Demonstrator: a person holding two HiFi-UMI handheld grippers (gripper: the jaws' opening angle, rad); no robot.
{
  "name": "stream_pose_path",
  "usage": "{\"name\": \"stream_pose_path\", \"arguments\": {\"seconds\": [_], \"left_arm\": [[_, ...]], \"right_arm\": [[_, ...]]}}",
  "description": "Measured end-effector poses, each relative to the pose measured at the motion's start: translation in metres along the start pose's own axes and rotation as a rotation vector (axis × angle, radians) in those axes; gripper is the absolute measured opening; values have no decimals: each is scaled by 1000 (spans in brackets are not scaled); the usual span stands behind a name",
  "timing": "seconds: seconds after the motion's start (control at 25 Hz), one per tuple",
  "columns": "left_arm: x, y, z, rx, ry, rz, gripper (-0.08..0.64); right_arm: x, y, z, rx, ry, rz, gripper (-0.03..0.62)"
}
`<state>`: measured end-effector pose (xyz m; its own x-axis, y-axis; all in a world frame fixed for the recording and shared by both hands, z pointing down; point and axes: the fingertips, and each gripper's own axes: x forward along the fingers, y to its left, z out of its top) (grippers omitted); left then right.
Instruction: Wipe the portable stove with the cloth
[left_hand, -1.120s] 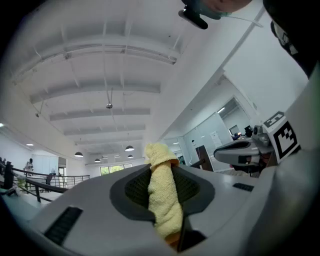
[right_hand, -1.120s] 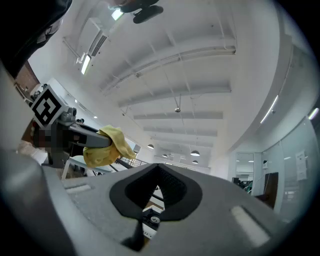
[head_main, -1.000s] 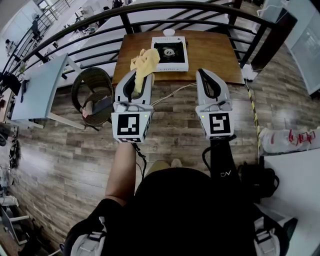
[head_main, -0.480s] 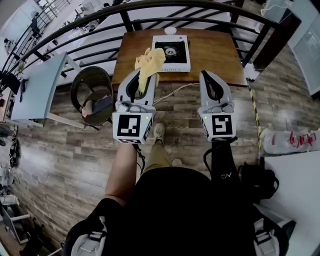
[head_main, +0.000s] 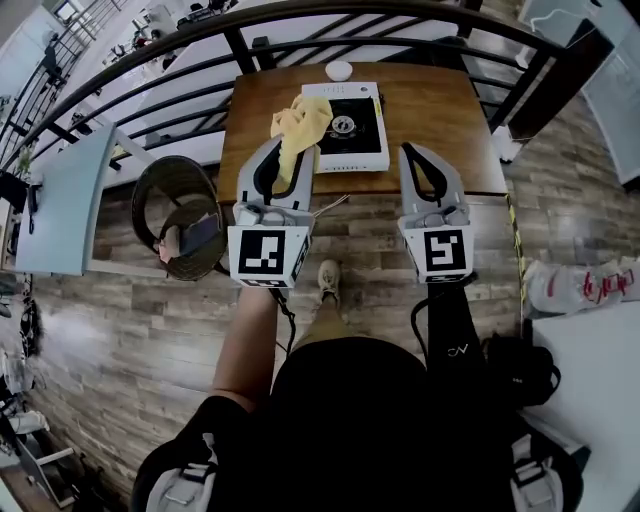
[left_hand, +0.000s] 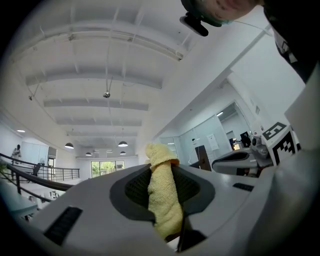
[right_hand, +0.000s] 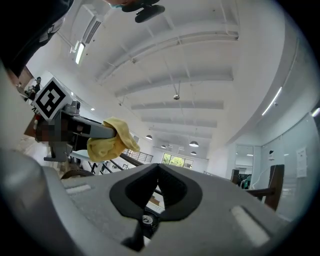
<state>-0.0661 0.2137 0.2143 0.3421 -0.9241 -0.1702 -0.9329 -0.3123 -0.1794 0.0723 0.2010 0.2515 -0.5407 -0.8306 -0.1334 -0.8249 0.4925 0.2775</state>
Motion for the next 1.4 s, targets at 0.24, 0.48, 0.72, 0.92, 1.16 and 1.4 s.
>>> {"name": "stream_pose_path", "arguments": {"seconds": [0.24,0.48,0.72,0.92,1.16,1.4], "left_arm": [[74,56,-23,-6,12,-21,91],[132,94,-41,-4,16,-49,91],[181,116,-51,-14,-6,-86,91],[211,123,-60,-18,-1,-109,91],[254,126,-77,-27,21,-97,91],[302,125,-85,-12,23,-76,91]], "right_arm": [[90,-19,-5,-21,-27,-6,0],[159,-36,-9,-19,-84,-32,0],[212,-57,-25,-2,-56,-63,0],[239,-66,-31,-7,-61,-63,0],[275,-96,-49,21,-69,-47,0],[315,-127,-66,56,-72,7,0]]}}
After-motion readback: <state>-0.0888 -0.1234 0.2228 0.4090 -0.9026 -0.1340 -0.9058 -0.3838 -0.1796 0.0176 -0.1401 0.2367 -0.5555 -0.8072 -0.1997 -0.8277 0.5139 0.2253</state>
